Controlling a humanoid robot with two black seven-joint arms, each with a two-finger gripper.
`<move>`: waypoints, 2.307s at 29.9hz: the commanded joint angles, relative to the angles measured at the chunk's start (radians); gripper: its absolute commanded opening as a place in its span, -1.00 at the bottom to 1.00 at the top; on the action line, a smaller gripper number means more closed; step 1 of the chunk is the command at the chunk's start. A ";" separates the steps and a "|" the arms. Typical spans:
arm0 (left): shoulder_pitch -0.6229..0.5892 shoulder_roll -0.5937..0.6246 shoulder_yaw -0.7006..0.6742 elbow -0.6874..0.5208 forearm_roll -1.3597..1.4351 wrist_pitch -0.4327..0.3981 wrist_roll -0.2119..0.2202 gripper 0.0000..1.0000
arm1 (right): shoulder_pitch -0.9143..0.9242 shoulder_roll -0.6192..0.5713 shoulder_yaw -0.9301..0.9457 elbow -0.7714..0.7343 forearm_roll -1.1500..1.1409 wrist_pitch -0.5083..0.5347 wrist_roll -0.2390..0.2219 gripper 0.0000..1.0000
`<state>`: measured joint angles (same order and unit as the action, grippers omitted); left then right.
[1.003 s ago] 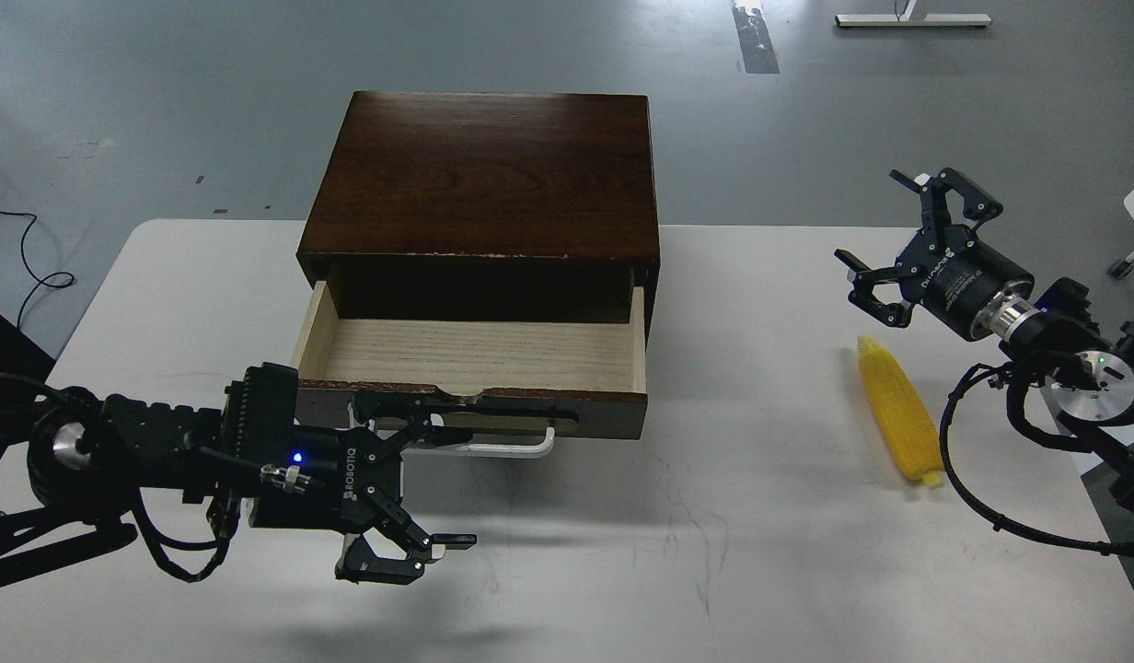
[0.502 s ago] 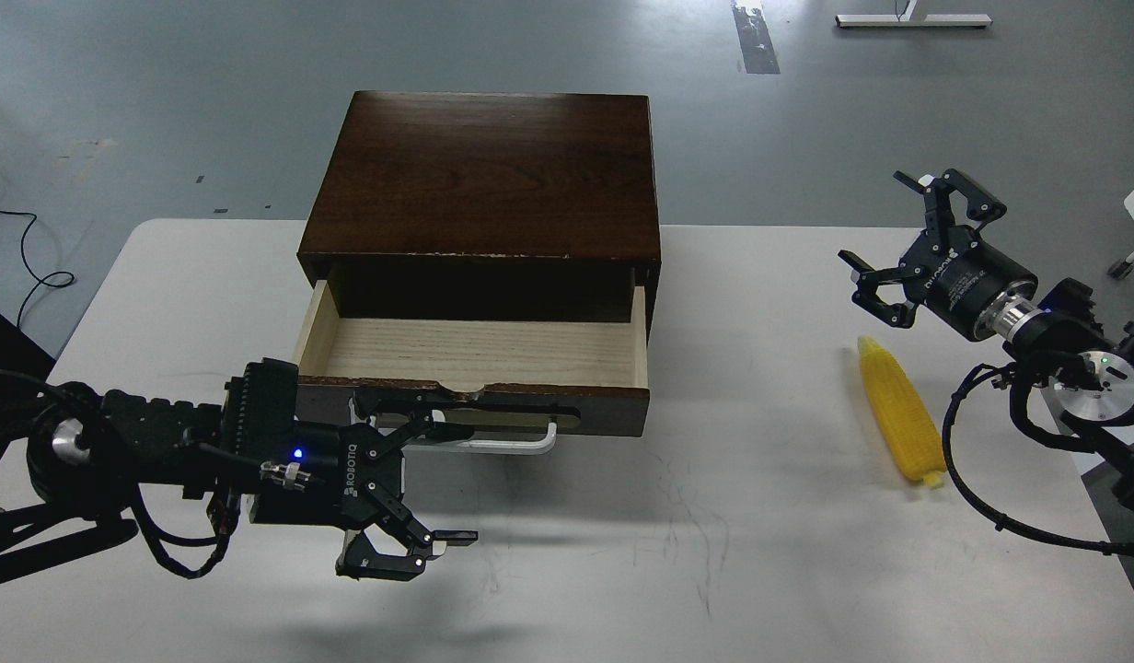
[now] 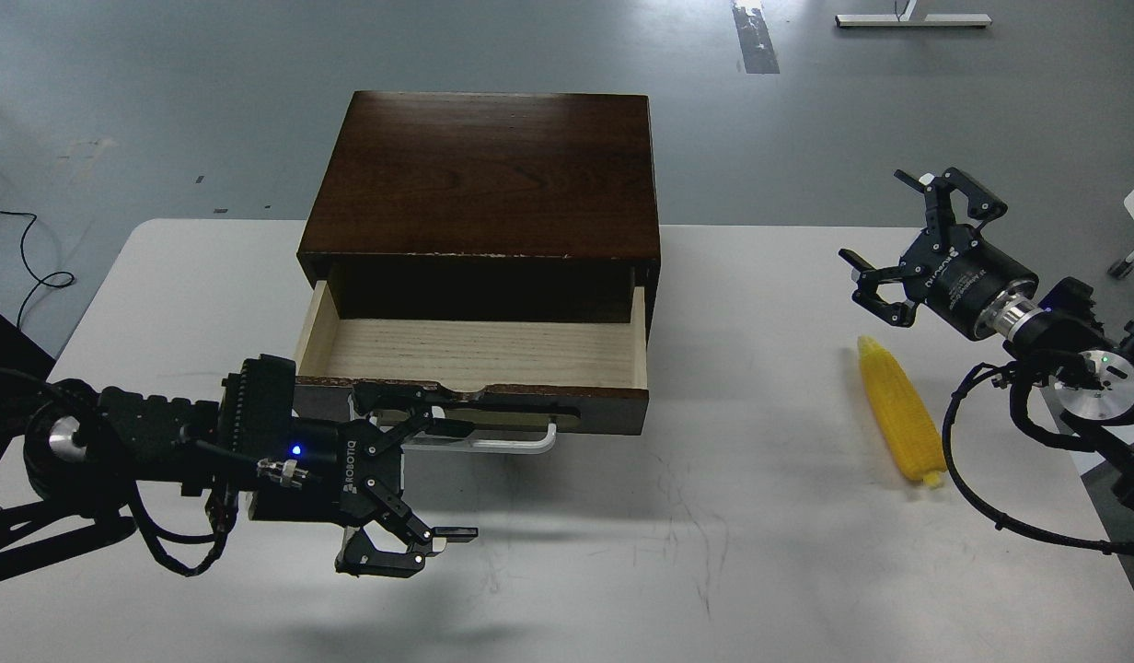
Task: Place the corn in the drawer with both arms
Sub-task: 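Release the handle and retract the left gripper to the side, then lower the right gripper onto the yellow corn and grasp it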
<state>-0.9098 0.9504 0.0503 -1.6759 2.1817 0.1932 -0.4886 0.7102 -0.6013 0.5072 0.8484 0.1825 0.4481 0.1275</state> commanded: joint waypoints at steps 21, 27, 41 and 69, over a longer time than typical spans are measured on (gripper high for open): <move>-0.032 0.159 -0.279 -0.048 0.000 0.072 0.000 0.95 | 0.008 0.000 -0.007 -0.011 -0.002 0.003 0.000 1.00; -0.057 0.162 -0.309 -0.004 -0.244 0.080 0.000 0.96 | 0.014 0.000 -0.012 0.000 -0.026 0.004 0.001 1.00; -0.043 -0.019 -0.331 0.442 -1.853 0.062 0.016 0.96 | 0.015 -0.028 -0.018 0.034 -0.142 0.004 0.003 1.00; 0.085 -0.098 -0.333 0.805 -2.206 -0.420 0.194 0.96 | 0.031 -0.344 -0.183 0.250 -1.592 -0.273 0.152 1.00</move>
<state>-0.8262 0.8520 -0.2825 -0.8713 -0.0246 -0.2299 -0.2942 0.7348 -0.9426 0.3838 1.0975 -1.3124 0.2240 0.2717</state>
